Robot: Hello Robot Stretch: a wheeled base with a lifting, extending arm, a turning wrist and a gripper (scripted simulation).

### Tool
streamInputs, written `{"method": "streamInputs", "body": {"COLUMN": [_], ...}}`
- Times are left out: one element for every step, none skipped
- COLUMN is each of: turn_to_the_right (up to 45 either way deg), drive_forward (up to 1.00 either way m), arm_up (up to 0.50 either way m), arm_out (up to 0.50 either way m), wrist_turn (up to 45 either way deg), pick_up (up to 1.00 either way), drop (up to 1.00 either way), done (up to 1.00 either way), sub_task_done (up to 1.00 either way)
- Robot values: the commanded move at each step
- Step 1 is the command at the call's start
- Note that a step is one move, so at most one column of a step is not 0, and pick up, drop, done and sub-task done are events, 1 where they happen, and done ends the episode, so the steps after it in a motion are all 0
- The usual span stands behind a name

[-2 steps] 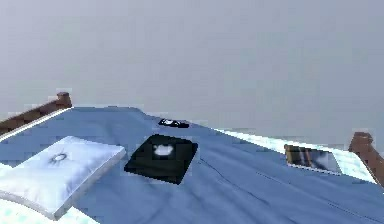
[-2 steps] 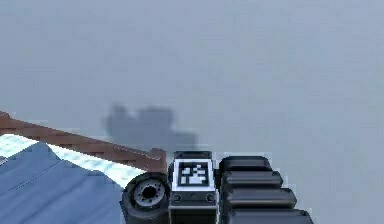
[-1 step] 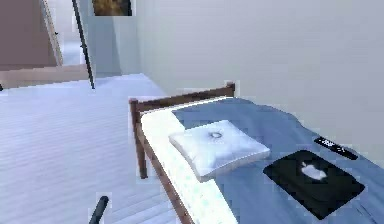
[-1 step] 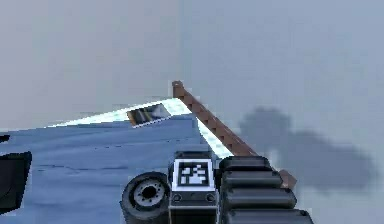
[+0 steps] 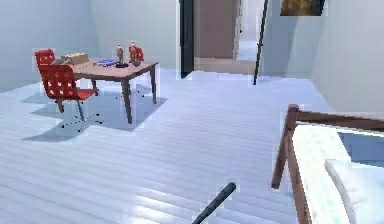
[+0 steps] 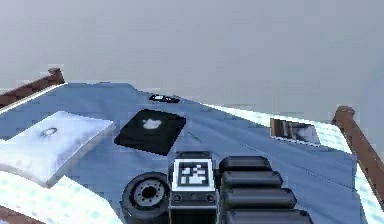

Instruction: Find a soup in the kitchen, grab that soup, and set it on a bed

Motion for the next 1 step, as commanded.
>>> {"method": "streamInputs", "body": {"turn_to_the_right": [-45.0], "drive_forward": [0.0], "arm_up": [0.0], "arm_out": [0.0], "wrist_turn": [0.0], "pick_up": [0.0], "drop": [0.0], "done": [0.0], "sub_task_done": [0.0]}}
